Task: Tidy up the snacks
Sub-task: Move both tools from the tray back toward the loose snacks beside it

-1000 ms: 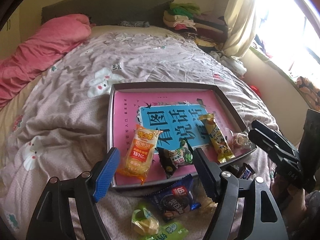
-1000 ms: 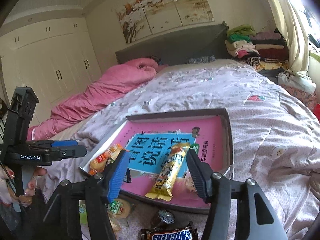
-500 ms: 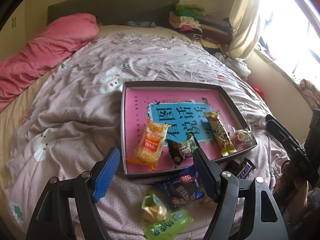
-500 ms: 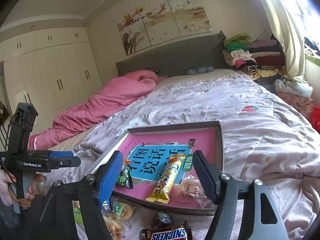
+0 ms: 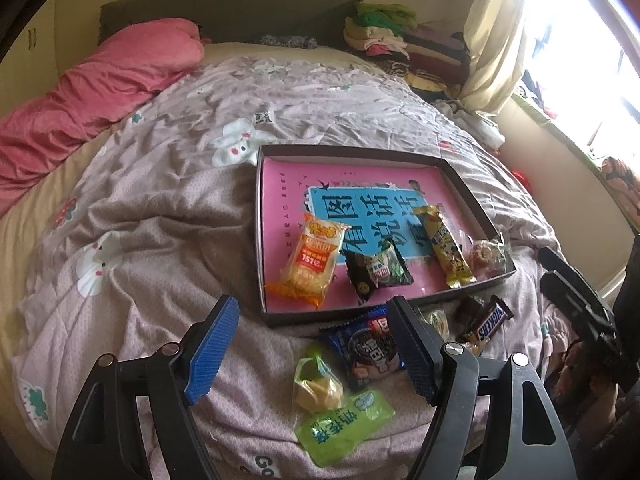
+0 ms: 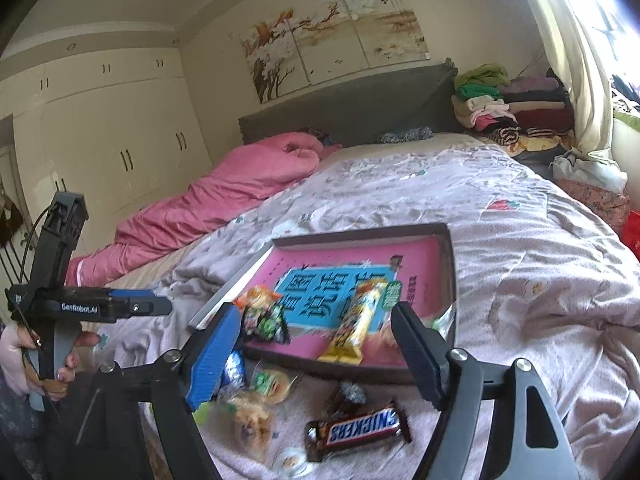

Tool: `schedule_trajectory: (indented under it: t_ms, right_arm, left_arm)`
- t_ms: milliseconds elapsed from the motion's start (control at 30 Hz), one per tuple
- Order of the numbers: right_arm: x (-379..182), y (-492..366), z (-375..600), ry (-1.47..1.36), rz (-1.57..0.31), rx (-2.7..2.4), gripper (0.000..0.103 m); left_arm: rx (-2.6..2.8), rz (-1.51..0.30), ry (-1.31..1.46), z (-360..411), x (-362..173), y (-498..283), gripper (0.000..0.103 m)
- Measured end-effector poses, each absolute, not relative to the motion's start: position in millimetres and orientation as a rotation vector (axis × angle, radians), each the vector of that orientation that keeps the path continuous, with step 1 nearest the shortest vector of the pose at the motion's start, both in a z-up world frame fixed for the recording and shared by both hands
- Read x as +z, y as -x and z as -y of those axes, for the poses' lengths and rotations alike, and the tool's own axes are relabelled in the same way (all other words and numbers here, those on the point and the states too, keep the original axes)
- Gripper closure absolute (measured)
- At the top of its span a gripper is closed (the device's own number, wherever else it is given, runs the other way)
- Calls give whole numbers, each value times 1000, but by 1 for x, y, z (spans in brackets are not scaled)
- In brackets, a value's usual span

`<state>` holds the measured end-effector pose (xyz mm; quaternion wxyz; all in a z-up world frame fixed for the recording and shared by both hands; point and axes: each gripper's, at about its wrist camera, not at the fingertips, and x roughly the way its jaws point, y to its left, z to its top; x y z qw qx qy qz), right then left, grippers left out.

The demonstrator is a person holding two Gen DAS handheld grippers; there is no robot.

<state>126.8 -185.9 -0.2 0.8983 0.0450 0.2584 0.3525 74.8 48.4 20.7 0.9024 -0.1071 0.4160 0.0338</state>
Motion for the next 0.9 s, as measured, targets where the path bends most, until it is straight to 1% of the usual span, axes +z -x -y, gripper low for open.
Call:
schedule_trajectory:
  t_ms: [400,900]
  right_arm:
    - [-12,-100,158,-14,-594,787,26]
    - [-26,-91,147,13,-671,788,26]
  left_arm:
    - [53,-887,244,-47,12,-65,25]
    - [29,-951,273,-46,-5,-59,25]
